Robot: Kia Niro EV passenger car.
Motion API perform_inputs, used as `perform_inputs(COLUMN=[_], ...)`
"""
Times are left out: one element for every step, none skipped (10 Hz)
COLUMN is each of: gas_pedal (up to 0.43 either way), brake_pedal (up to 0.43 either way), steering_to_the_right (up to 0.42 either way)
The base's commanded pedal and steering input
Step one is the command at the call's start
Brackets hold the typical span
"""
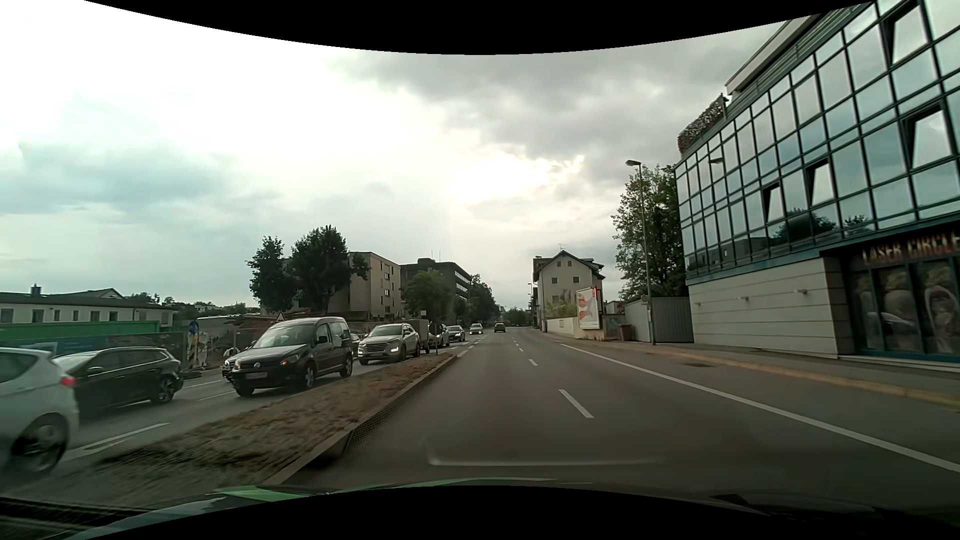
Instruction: Follow the waypoints while adhering to traffic rules and regulations
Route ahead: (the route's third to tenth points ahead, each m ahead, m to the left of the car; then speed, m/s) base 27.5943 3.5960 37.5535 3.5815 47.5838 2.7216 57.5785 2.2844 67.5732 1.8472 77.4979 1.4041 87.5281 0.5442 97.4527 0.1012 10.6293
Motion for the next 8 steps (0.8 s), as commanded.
perform_inputs(gas_pedal=[0.398, 0.390, 0.378, 0.370, 0.370, 0.319, 0.311, 0.311], brake_pedal=[0.000, 0.000, 0.000, 0.000, 0.000, 0.000, 0.000, 0.000], steering_to_the_right=[-0.012, -0.008, -0.006, -0.006, -0.006, -0.004, -0.001, 0.002])
